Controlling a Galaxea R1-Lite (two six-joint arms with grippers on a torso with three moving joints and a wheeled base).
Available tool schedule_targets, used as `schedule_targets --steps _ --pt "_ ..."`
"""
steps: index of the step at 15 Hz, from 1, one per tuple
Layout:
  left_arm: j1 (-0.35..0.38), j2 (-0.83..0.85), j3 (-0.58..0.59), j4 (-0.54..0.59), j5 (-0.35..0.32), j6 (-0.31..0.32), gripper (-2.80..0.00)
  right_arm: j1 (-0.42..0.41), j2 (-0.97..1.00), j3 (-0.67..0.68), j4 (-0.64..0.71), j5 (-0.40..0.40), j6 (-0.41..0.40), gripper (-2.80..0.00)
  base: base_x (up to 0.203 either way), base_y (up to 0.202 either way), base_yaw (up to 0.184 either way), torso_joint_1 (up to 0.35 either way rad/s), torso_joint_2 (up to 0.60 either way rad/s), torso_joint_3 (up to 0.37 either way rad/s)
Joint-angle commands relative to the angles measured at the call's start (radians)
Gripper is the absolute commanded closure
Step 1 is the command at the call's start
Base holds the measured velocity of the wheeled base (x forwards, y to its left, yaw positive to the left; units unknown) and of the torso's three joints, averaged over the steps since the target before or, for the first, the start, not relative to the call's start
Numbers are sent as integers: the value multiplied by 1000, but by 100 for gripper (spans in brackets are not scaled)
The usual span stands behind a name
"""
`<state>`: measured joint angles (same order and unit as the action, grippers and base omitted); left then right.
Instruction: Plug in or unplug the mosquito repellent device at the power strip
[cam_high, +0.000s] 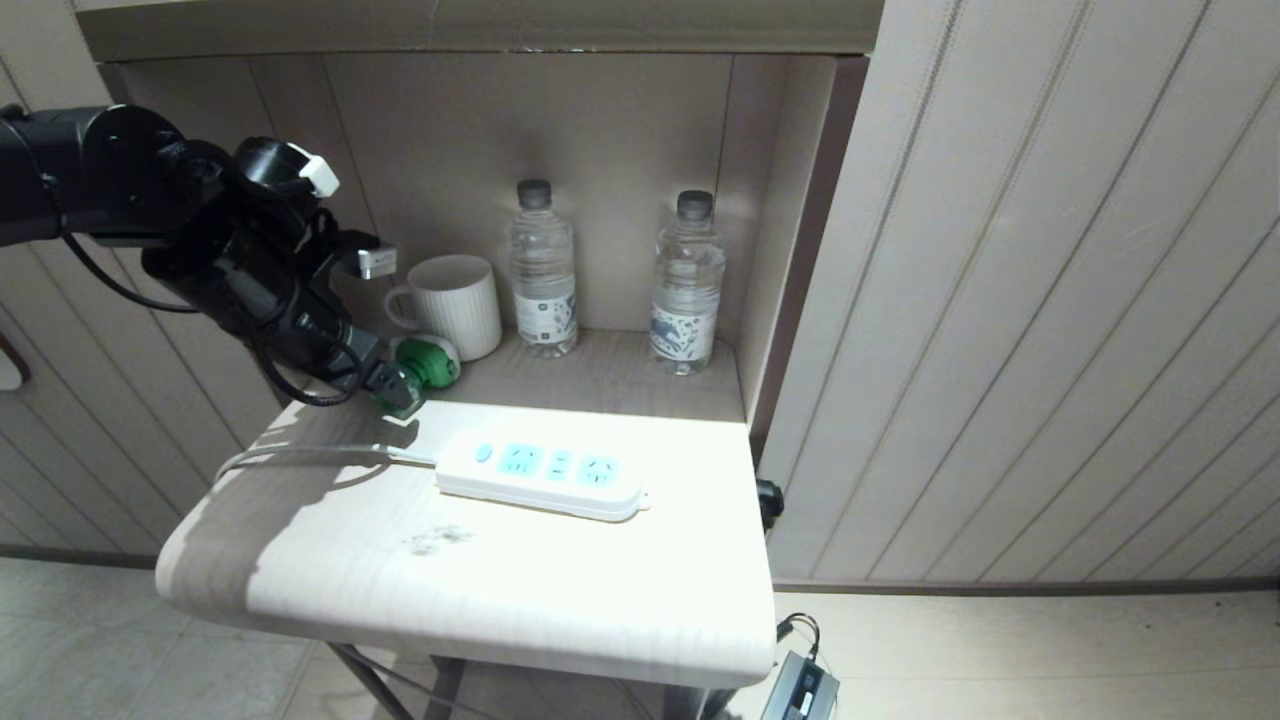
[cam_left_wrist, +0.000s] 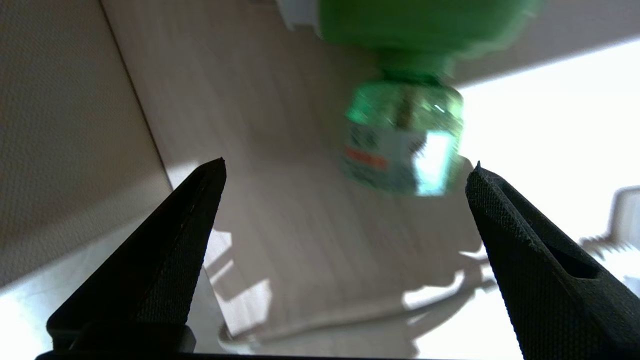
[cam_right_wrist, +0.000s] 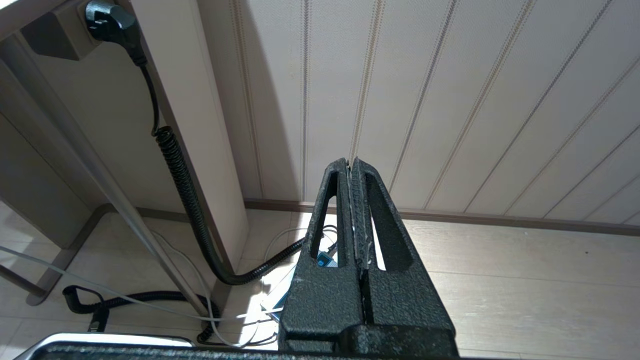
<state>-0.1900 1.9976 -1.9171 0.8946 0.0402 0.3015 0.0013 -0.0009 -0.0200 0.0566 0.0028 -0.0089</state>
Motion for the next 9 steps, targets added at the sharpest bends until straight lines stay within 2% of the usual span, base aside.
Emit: schedule_targets --steps 1,9 --pt "0 44 -8 -4 1 9 -280 -1 1 0 0 0 0 0 0 0 0 0 0 0" --pt "-14 68 -8 -96 -4 15 -280 0 1 0 0 2 0 0 0 0 0 0 0 0"
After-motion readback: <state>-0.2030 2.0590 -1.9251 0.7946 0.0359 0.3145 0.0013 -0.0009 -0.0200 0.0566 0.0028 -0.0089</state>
